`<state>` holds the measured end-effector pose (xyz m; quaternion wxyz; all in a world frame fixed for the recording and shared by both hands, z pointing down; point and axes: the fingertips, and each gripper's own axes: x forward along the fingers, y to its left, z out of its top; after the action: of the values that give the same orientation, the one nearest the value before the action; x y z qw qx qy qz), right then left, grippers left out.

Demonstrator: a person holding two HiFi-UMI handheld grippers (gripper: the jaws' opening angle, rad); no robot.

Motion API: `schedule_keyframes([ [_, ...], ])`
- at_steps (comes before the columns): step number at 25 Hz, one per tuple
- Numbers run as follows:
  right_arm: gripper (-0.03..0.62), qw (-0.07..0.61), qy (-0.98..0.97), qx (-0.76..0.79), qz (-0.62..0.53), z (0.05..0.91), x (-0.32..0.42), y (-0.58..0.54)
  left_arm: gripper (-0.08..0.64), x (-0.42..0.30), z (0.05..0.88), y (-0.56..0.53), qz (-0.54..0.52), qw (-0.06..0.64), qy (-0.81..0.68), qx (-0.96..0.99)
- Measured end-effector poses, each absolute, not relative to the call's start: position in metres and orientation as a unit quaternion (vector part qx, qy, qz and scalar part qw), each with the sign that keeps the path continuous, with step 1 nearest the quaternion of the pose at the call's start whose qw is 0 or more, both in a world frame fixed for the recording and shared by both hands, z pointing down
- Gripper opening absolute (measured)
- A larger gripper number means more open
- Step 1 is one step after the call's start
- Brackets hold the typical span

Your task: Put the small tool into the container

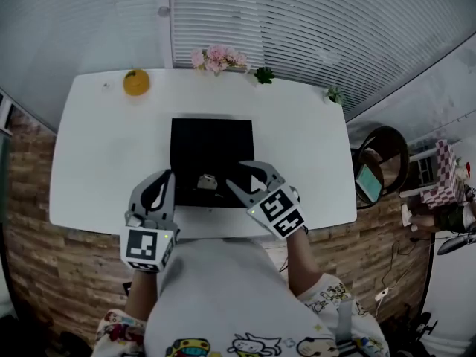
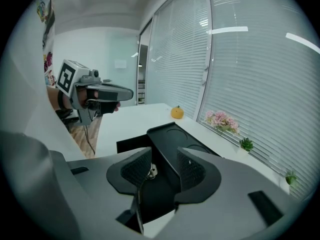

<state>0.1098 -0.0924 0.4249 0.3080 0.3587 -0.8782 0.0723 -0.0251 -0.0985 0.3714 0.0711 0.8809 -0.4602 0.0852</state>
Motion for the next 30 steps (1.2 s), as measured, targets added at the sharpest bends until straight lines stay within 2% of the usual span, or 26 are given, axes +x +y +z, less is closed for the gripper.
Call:
schedule_keyframes([
  [5, 0.143, 0.271, -0.875, 0.393, 0.077, 0.41, 0.13, -0.089, 0.005, -0.019, 0.365, -0.097, 0.085, 0.059, -0.455, 0.885],
  [11, 0.133, 0.183, -0.88, 0.429, 0.089, 0.383, 0.148, -0.081, 0.005, -0.013, 0.362, -0.092, 0.083, 0.065, -0.447, 0.888],
  [22, 0.034, 0.05, -0.875, 0.472, 0.097, 0.356, 0.17, -0.07, 0.005, -0.002, 0.365, -0.09, 0.076, 0.073, -0.439, 0.892],
  [30, 0.002, 0.019, -0.861, 0.491, 0.132, 0.365, 0.182, -0.064, 0.005, 0.002, 0.376, -0.086, 0.089, 0.086, -0.432, 0.894],
])
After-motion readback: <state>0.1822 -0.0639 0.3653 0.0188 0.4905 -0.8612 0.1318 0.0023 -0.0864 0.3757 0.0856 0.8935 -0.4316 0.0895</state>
